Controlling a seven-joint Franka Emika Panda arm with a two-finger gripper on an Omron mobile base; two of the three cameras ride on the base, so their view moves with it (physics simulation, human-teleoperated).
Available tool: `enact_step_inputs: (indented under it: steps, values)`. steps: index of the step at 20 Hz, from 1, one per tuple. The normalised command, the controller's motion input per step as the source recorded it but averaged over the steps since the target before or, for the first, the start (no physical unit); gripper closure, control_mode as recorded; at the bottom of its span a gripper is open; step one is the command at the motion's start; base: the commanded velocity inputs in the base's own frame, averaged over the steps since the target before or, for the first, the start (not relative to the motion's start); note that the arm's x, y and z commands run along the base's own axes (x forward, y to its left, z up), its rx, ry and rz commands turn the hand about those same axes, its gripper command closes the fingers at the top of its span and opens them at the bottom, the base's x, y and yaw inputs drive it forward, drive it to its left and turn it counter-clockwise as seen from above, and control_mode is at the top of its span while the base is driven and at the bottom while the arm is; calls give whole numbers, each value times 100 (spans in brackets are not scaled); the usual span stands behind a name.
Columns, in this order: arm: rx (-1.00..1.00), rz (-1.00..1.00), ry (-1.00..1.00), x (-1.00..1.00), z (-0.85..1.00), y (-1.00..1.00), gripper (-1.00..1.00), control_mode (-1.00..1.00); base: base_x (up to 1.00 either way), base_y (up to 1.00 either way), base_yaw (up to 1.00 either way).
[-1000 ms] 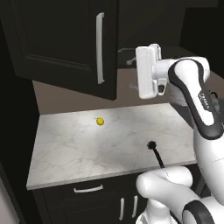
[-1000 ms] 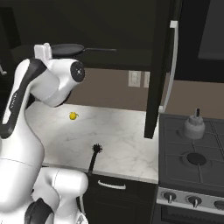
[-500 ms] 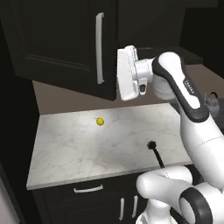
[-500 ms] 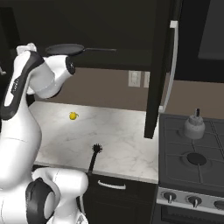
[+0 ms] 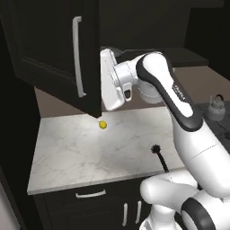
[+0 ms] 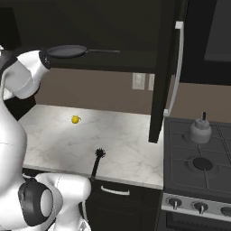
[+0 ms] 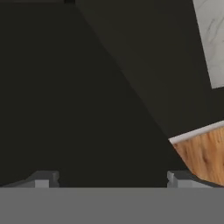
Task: Pick the pan from the cabinet and place it on the stove. Then turn on the stove burner for the pan.
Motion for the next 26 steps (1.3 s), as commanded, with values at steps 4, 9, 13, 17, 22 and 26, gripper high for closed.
enact_step_inputs:
  steps: [4, 9, 13, 17, 22, 26]
  values:
    - [-6, 13, 0, -40, -1, 87, -100, -100, 0, 0, 0]
    - [-4, 10, -5, -15, -13, 92, -100, -100, 0, 0, 0]
    - [-2, 5, -5, -1, -14, 88, -100, -100, 0, 0, 0]
    - [0, 1, -1, -4, -4, 32, -100, -100, 0, 0, 0]
    - [-3, 4, -11, -16, 0, -7, -100, -100, 0, 0, 0]
    - [-8, 0, -34, -41, 0, -49, -100, -100, 0, 0, 0]
